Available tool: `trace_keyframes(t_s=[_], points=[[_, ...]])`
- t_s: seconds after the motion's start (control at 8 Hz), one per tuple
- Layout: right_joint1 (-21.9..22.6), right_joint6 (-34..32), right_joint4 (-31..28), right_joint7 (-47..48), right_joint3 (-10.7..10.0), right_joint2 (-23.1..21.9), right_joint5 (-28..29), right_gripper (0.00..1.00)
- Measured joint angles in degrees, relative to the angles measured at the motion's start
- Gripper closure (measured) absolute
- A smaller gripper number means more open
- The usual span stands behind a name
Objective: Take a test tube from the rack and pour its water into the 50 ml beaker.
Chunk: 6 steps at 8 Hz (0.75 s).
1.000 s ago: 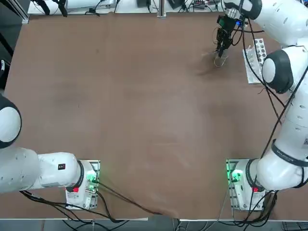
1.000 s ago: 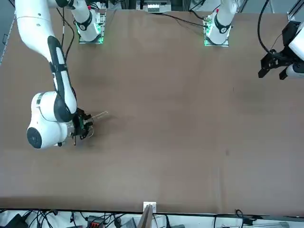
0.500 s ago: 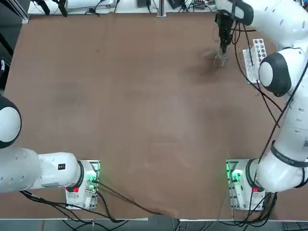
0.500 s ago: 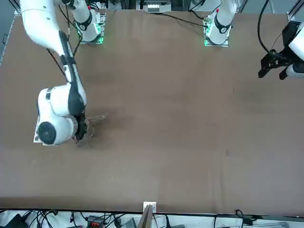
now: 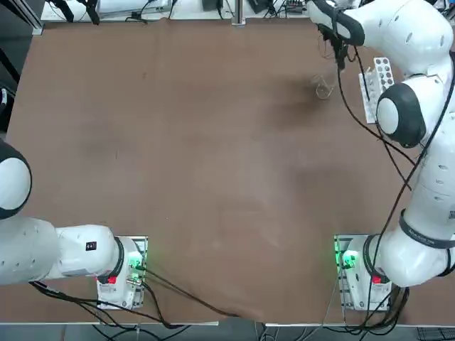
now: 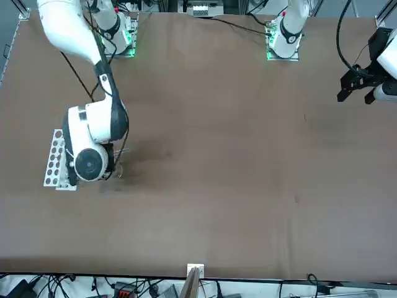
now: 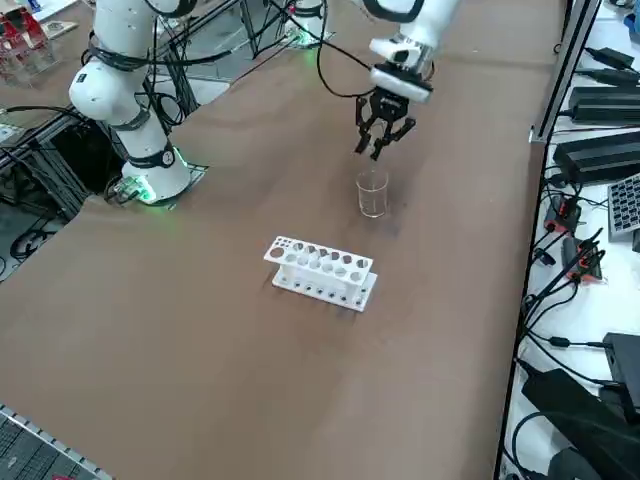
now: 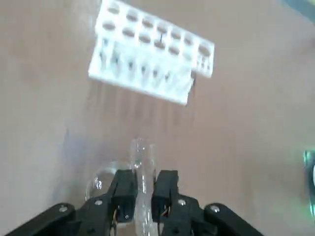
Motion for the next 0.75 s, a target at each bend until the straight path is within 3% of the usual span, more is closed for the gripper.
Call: trace_keyframes(t_s=[0.75], points=[[-0.35,-7.62,0.15,5.62,-2.34,0.15,-25.38,0.78]])
